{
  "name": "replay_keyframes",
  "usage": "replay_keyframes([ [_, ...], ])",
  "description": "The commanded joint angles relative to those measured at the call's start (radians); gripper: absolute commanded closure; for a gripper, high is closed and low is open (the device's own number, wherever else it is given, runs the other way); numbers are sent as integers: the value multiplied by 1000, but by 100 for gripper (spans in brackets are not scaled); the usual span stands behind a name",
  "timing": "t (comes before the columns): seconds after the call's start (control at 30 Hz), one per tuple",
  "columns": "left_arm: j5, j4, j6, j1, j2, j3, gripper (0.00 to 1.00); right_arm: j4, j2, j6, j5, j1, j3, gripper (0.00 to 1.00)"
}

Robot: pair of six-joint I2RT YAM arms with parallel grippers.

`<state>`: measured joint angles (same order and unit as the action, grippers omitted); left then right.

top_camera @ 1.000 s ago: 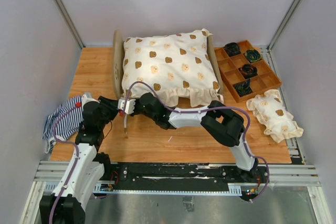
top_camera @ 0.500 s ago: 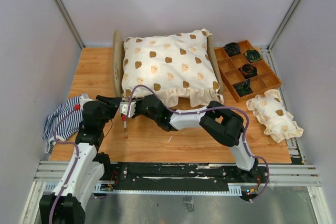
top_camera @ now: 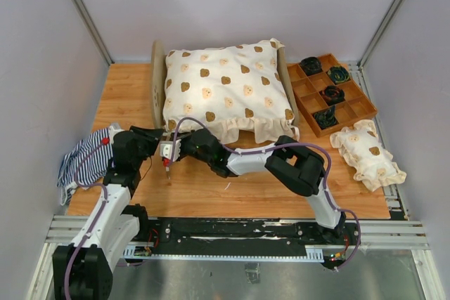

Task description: Set up the pet bed

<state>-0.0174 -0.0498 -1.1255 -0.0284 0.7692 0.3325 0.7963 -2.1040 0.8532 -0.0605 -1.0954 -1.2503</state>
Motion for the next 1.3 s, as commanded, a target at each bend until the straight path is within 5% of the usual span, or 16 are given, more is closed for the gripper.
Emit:
replay_keyframes([
  [0.0, -21, -47, 15, 8, 7, 35, 64, 69, -18, 26, -21, -16, 17, 100],
  [0.2, -47, -55, 44, 8, -17, 37, 99, 107, -18, -7, -3, -26, 29, 97],
  [0.3, -75, -47, 70, 8, -52, 42, 100, 110, 4, -166, 42, -27, 55, 72],
  [0.4, -98, -32, 100, 8, -90, 57, 100, 110, 37, -363, 43, -29, 103, 62],
  [0.63, -109, 26, 128, 8, -102, 94, 100, 121, 38, -1020, 275, -31, 170, 60],
  [1.0, -134, 84, 140, 8, -177, 119, 100, 360, -124, -1526, 156, 23, 182, 52],
  [1.27, -87, 48, 40, 8, -185, 70, 100, 372, -258, -1715, 116, 18, 38, 46],
])
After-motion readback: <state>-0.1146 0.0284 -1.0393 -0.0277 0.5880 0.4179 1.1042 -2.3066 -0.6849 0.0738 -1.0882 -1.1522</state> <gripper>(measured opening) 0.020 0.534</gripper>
